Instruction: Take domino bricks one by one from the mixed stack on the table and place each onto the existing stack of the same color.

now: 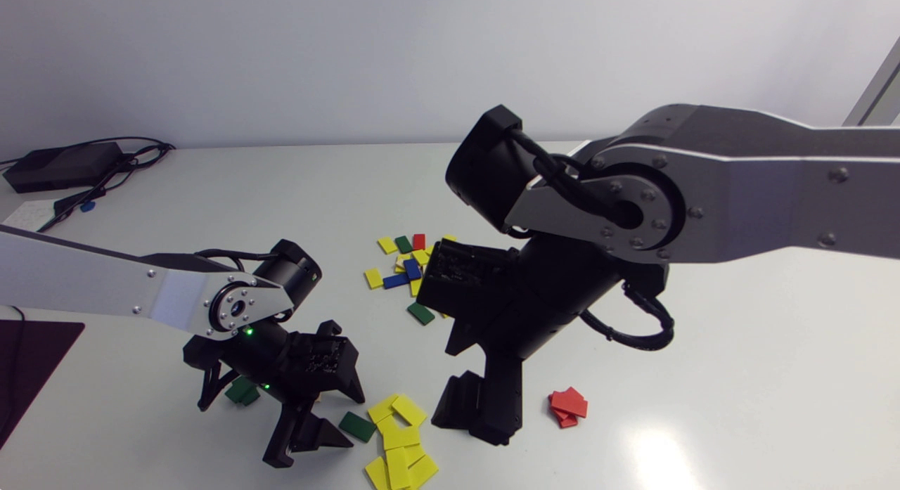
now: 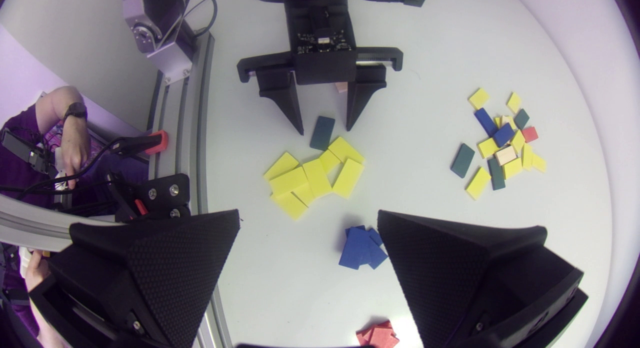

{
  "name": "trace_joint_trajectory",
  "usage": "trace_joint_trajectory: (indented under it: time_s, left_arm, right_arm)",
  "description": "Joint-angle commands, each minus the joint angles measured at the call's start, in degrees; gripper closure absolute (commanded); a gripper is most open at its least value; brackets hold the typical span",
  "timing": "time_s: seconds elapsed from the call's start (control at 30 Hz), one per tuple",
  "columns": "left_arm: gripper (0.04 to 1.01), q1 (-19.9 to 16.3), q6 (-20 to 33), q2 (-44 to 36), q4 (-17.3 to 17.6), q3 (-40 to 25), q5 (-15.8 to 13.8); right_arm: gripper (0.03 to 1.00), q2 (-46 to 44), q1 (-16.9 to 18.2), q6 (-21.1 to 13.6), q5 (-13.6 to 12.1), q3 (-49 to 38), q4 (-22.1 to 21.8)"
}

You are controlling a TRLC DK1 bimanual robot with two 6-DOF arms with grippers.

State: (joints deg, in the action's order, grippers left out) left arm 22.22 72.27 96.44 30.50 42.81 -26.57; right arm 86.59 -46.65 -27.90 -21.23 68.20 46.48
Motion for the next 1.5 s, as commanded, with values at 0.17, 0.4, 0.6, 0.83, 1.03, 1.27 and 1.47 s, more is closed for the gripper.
trace_joint_trajectory:
  time_s: [0.17, 0.4, 0.6, 0.83, 1.03, 1.27, 1.47]
  left_arm:
    - [0.669, 0.63, 2.35, 1.38, 0.7, 0.79, 0.2]
    - [0.698, 0.55, 3.76, -0.2, 0.7, -1.94, 0.64]
    - [0.738, 0.28, 5.16, -2.31, -0.53, -4.66, 0.64]
    - [0.746, 0.63, 3.32, -5.74, -2.02, -5.45, 0.64]
    - [0.754, -0.51, 0.5, -9.7, -1.59, -3.96, 0.46]
    - [0.754, -8.24, -5.65, -15.85, 0.17, -0.62, 0.29]
    - [0.754, -18.26, -6.09, -19.45, 3.86, -3.26, 0.38]
  right_arm:
    - [0.07, -0.45, 1.57, -0.4, -0.47, -0.53, 0.02]
    - [0.07, 0.43, 1.57, -0.58, -0.47, 0.35, -0.07]
    - [0.07, 0.34, 1.65, -0.49, -0.47, 0.0, -0.16]
    - [0.07, -0.54, 1.83, -0.58, -0.47, -0.88, -0.16]
    - [0.07, -1.16, 1.92, -0.66, -0.56, -1.58, -0.34]
    - [0.07, -2.47, 2.53, -0.75, -0.74, -2.9, -0.95]
    - [0.07, -2.83, 3.41, -1.19, -1.53, -4.22, -1.92]
